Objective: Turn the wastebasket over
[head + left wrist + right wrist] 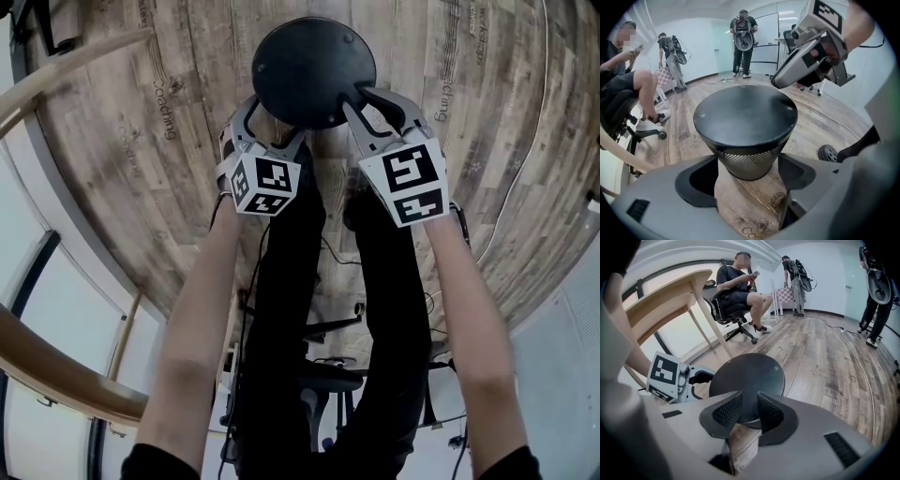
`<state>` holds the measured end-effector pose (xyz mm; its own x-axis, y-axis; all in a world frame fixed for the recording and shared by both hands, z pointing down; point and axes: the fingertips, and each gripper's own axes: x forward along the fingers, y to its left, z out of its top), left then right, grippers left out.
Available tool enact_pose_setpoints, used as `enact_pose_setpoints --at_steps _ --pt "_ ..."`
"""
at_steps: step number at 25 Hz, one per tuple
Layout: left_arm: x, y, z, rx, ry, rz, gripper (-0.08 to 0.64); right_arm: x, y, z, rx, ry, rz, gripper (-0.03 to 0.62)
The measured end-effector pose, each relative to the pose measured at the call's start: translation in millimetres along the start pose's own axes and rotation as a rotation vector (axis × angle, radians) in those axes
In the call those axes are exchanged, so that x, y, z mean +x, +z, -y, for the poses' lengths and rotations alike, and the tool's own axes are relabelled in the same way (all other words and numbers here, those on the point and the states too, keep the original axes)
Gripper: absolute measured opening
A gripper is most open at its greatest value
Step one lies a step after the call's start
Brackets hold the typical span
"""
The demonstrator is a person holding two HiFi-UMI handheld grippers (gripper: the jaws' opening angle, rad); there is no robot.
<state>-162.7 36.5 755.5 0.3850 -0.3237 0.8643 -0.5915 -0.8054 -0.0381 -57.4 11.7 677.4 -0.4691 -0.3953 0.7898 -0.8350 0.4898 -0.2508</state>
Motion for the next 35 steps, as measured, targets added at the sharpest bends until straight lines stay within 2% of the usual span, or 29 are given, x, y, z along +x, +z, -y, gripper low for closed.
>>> enact_pose_setpoints --at_steps 4,7,10,13,18,23,29,35 --pt "1 0 1 -0.008 0.002 -0.026 0.416 -1 -1 8 -0.020 -0.010 -0.014 0.106" --pt "-5 -12 -8 -0.037 0.022 -0.081 0.416 -12 7 8 -0.026 -0.012 -0.010 0.106" --pt "-24 -21 -16 -0.073 0.032 -0.133 0.416 -32 16 2 -0.050 -0.003 -0.021 0.106" --pt "-53 -10 -20 -0.084 0.036 -0.126 0.416 -59 32 -3 -0.066 0.000 -0.025 0.106" --pt "-99 37 -25 -0.094 0.044 -0.054 0.416 -105 75 -4 -0.093 -0.021 0.009 0.106" --pt "-158 93 -20 -0.139 0.045 0.029 0.414 -162 113 -16 -0.077 -0.035 0.066 0.106" --pt "-233 163 -22 -0.206 0.089 0.138 0.410 -237 158 -30 -0.075 -0.038 0.141 0.103" --pt "-326 230 -16 -0.276 0.146 0.250 0.298 -326 205 -51 -0.090 -0.038 0.227 0.086"
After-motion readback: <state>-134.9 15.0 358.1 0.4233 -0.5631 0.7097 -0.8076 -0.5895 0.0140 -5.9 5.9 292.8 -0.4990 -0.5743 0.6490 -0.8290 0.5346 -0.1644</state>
